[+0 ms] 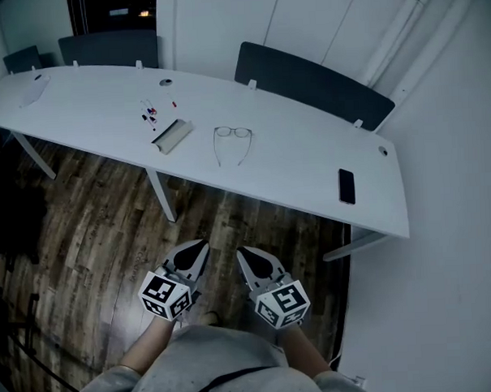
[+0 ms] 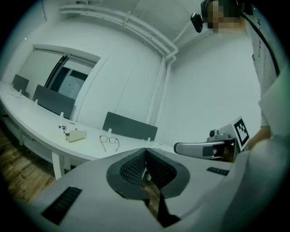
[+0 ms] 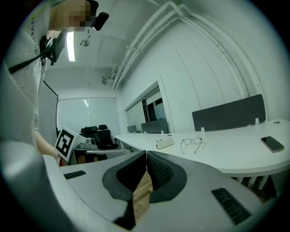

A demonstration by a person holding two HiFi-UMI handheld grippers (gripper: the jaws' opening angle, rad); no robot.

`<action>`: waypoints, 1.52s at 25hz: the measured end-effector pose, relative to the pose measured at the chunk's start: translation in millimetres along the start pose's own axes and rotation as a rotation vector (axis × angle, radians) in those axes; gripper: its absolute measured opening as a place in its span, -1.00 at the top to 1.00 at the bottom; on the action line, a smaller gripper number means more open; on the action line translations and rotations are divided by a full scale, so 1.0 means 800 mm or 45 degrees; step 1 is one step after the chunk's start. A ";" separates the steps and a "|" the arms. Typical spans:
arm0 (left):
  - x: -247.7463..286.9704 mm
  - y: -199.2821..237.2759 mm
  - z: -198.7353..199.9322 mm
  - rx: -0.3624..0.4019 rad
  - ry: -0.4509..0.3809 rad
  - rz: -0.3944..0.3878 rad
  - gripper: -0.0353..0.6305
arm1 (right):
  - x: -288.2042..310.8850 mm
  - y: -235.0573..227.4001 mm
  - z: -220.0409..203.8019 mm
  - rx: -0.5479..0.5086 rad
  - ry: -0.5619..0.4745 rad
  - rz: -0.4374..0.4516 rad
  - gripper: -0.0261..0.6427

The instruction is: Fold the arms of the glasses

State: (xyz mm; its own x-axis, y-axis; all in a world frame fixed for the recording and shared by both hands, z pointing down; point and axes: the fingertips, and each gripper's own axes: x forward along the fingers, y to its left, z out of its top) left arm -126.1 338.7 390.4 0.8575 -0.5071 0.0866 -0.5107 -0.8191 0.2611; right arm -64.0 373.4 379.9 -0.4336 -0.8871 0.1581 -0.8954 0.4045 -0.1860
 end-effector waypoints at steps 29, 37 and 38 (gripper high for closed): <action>0.197 0.198 0.041 0.008 0.025 0.086 0.85 | 0.209 -0.191 0.026 -0.115 0.105 0.089 0.87; 0.270 0.258 0.043 0.008 0.060 0.117 0.85 | 0.267 -0.269 0.023 -0.086 0.160 0.091 0.86; 0.277 0.266 0.042 0.009 0.068 0.125 0.85 | 0.274 -0.277 0.023 -0.090 0.167 0.095 0.86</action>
State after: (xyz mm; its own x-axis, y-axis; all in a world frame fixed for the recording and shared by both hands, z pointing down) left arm -46.5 43.1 432.8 0.8054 -0.5701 0.1623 -0.5926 -0.7682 0.2421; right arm 41.0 85.3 438.2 -0.5044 -0.8192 0.2728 -0.8631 0.4868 -0.1341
